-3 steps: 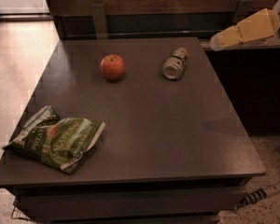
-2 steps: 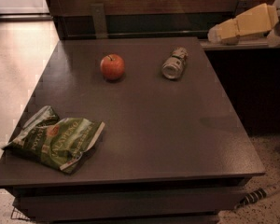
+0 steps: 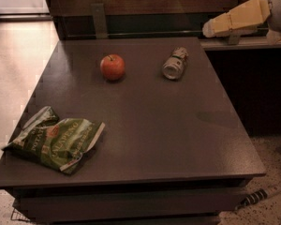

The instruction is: Place 7up can upright

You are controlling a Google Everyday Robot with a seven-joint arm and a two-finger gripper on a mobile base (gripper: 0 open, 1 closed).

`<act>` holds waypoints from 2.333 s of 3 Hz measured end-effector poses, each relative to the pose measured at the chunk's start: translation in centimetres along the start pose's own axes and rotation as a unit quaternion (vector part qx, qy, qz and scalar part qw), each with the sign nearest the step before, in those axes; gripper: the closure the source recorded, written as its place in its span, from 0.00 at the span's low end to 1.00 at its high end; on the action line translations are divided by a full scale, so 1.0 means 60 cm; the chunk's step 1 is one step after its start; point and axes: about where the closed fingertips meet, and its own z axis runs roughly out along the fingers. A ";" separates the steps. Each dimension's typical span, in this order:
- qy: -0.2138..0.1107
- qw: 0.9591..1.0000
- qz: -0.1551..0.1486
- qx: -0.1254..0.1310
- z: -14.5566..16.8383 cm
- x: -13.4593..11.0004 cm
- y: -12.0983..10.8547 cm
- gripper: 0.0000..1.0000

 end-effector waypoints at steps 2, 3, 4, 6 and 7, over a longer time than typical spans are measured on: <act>0.051 0.989 0.097 0.100 0.094 -0.071 -0.009 0.00; 0.064 0.983 0.126 0.118 0.128 -0.090 -0.020 0.00; 0.088 0.972 0.168 0.136 0.170 -0.106 -0.052 0.00; 0.115 0.967 0.199 0.111 0.239 -0.107 -0.078 0.00; 0.115 0.967 0.199 0.111 0.239 -0.107 -0.078 0.00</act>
Offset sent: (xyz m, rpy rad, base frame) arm 0.0863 0.0285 -0.0237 -0.1116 0.2147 -0.3618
